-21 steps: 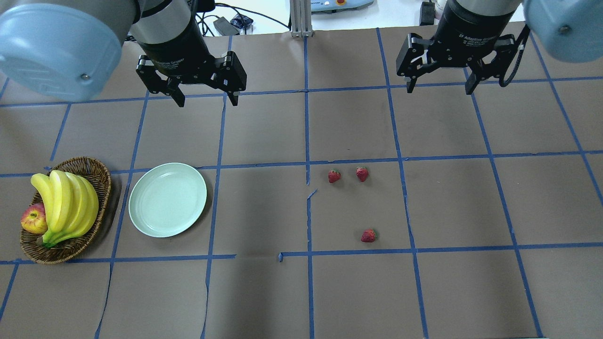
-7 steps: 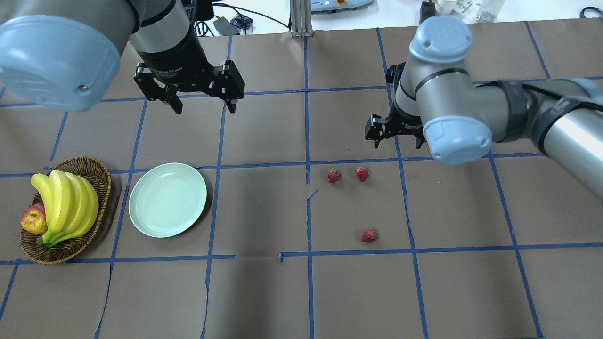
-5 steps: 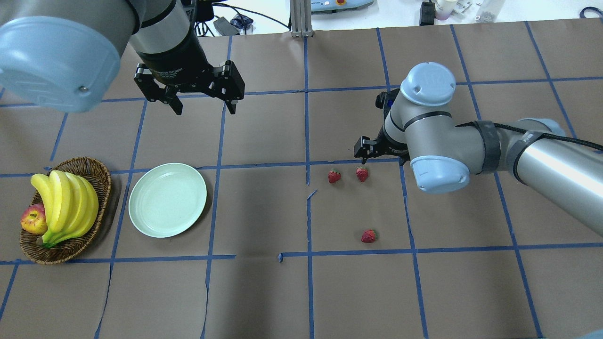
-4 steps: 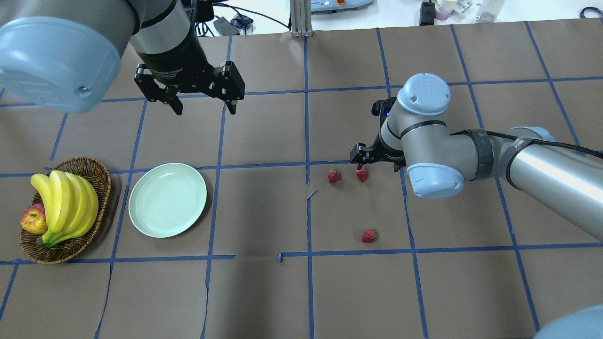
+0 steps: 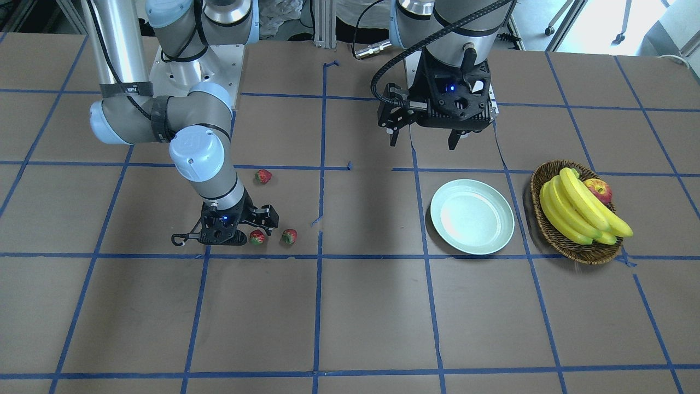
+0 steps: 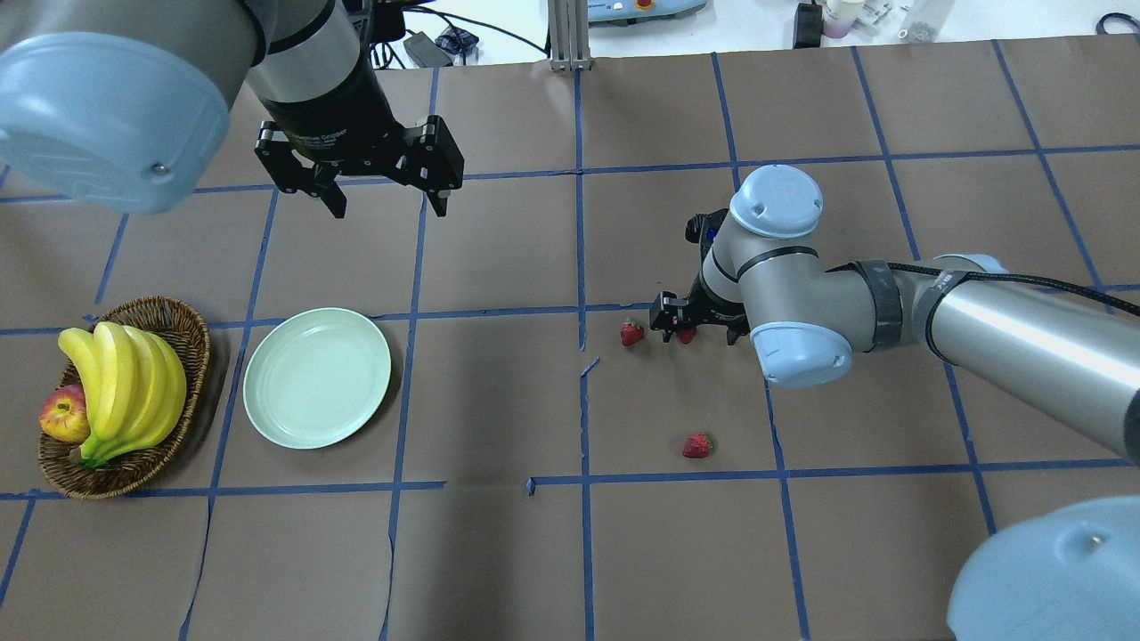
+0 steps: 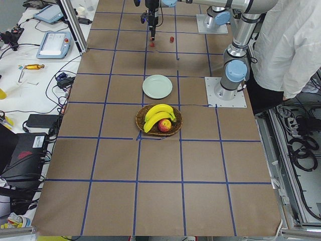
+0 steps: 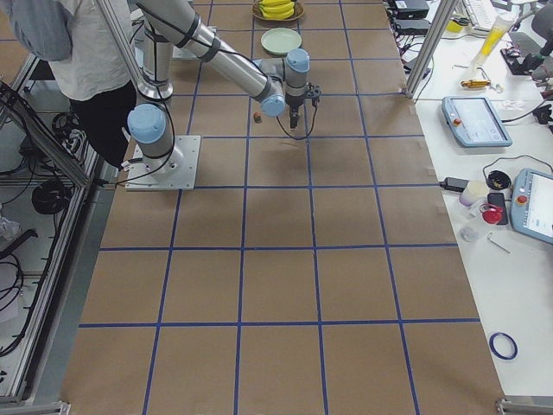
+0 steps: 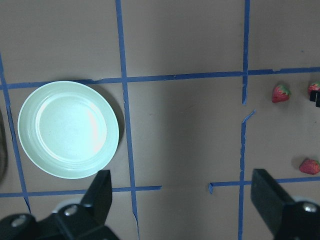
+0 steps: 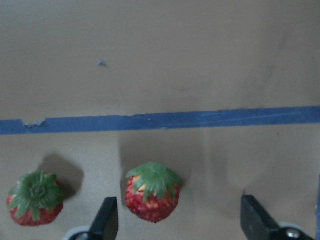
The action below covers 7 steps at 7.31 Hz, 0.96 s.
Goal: Collect all strawberries into plate
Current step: 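Carry the strawberry toward the plate with the right gripper and release it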
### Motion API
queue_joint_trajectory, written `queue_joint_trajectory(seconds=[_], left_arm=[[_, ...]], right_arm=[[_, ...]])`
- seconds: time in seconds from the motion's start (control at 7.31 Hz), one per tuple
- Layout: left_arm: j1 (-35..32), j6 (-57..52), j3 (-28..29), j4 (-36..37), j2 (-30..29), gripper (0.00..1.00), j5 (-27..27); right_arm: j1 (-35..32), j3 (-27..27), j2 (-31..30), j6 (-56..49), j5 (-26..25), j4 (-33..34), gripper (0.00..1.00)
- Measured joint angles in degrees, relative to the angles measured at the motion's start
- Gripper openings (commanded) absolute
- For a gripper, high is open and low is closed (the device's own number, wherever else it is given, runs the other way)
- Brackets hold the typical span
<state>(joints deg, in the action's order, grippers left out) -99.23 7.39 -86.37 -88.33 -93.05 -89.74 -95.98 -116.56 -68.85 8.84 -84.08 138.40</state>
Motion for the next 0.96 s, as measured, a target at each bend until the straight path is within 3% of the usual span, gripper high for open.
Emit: queue_joint_trajectory(seconds=[0.14, 0.68, 0.96], left_arm=[[0.0, 0.0, 0.0, 0.0, 0.0, 1.0, 0.0], [0.0, -0.2, 0.0, 0.0, 0.1, 1.0, -0.1], [0.0, -0.2, 0.0, 0.0, 0.1, 1.0, -0.1]], right_arm=[[-0.2, 0.3, 0.1, 0.0, -0.3, 0.0, 0.0], [-0.8, 1.3, -0.4, 0.5, -0.5, 3.7, 0.0], [-4.9, 5.9, -0.6, 6.7, -0.3, 2.8, 0.0]])
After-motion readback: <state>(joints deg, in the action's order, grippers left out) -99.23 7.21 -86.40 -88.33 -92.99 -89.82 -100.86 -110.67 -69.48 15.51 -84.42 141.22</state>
